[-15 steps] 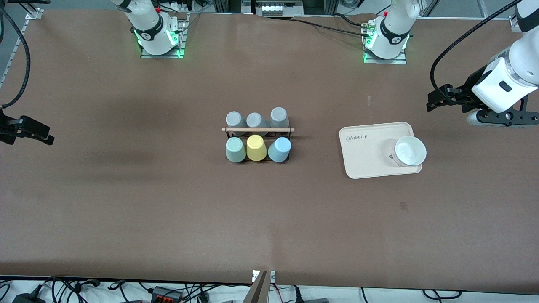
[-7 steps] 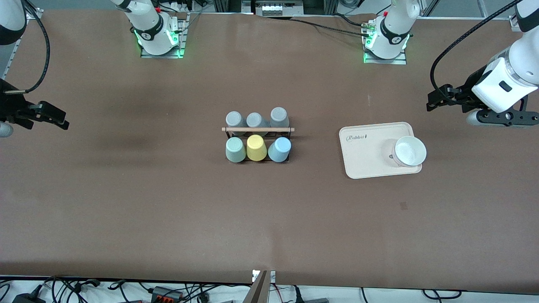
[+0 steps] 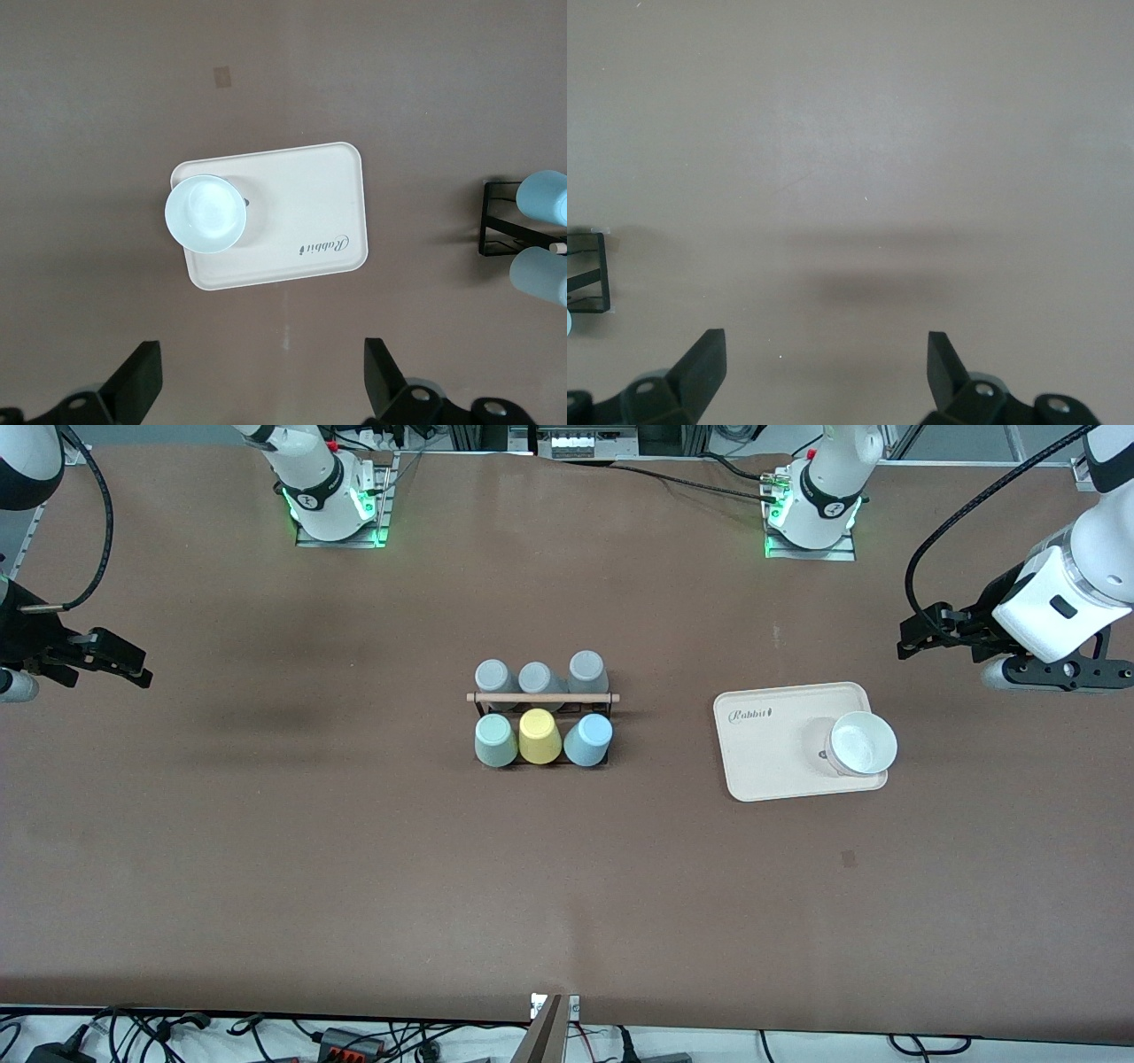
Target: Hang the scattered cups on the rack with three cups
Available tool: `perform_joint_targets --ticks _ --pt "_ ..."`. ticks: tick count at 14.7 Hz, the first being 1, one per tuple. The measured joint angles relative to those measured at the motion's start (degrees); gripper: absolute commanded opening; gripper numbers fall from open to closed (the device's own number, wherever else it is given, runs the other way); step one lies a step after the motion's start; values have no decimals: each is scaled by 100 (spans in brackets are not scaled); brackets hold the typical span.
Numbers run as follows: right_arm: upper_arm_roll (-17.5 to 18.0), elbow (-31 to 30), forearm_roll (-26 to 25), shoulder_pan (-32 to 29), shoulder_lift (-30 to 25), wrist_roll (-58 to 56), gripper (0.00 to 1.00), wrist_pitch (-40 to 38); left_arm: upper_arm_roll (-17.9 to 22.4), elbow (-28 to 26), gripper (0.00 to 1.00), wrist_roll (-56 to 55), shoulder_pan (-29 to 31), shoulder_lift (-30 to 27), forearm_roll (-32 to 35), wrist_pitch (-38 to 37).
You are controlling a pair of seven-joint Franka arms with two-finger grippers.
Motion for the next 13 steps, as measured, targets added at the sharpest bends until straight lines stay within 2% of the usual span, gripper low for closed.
perform_joint_targets --ticks 13 --pt "-3 0 0 1 -71 -3 100 -92 0 0 100 0 0 0 0 0"
